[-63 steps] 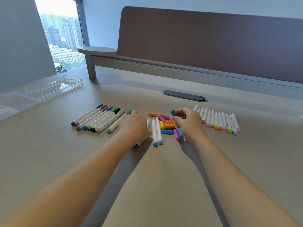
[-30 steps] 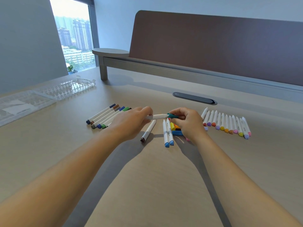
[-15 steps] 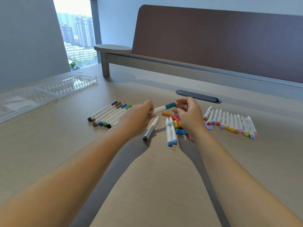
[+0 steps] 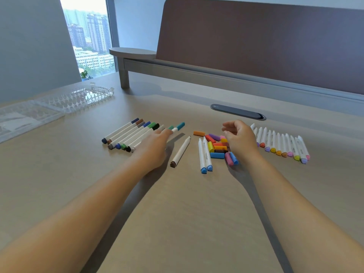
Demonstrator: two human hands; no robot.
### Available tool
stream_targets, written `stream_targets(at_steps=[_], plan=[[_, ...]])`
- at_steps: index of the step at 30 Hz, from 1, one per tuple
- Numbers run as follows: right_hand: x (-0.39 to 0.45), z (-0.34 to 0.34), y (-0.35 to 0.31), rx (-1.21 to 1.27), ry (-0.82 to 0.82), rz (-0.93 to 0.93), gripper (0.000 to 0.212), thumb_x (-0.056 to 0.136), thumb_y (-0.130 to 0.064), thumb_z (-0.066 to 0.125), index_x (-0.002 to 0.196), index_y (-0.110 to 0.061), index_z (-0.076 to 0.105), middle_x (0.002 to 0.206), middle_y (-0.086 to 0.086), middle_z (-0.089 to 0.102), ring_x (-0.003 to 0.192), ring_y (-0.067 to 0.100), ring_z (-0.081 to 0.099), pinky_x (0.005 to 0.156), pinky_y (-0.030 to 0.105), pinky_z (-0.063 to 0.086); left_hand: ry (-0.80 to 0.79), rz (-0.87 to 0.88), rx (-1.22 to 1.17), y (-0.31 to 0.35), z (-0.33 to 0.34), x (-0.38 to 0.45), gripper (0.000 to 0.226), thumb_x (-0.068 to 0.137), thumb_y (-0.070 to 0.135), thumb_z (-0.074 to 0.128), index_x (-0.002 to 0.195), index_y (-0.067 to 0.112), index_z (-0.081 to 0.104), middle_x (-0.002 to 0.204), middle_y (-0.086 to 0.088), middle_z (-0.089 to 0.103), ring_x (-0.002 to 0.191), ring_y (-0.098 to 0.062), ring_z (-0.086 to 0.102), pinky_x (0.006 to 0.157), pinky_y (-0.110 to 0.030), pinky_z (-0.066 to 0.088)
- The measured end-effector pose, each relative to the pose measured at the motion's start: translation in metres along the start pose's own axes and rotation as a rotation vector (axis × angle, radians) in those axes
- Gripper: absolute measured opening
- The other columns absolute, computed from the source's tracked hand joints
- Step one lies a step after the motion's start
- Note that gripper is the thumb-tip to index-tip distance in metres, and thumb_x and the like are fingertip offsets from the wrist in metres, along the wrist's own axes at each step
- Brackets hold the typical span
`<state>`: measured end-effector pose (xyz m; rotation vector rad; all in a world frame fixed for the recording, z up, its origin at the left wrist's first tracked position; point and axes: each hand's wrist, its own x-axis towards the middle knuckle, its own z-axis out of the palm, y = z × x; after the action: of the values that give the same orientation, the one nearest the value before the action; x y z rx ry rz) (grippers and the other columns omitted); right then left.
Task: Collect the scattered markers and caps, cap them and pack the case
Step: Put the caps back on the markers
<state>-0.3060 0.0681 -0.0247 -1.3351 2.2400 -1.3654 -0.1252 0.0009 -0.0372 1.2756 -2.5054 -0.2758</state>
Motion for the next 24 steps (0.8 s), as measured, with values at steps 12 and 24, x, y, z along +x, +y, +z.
stream_targets(at_steps=[12,24], plan=[[-0.012,-0.013,0.009,-0.3,-0.182,0.034,0.022,0.093,-0.013,0.052,0.11,-0.006,0.063,0.12,0.01,0.06,0.11,0.021,0.053,0.08,0.024,0.039,0.057,-0.07,0.193,0.007,0.003,-0.001,0.033,0.095,0.027,0.042,0.123,0.013,0.052,0.125,-0.008,0.049,0.117,-0.025,0.042,0.094,-0.035,0.04],[-0.004,-0.011,0.003,-0.503,-0.368,0.041,0.03,0.091,-0.018,0.054,0.117,-0.006,0.063,0.119,0.011,0.061,0.109,0.022,0.055,0.088,0.025,0.042,-0.019,-0.109,0.186,0.029,0.016,0.013,0.026,0.094,0.022,0.047,0.109,0.006,0.063,0.103,-0.01,0.064,0.093,-0.021,0.062,0.082,-0.028,0.051]])
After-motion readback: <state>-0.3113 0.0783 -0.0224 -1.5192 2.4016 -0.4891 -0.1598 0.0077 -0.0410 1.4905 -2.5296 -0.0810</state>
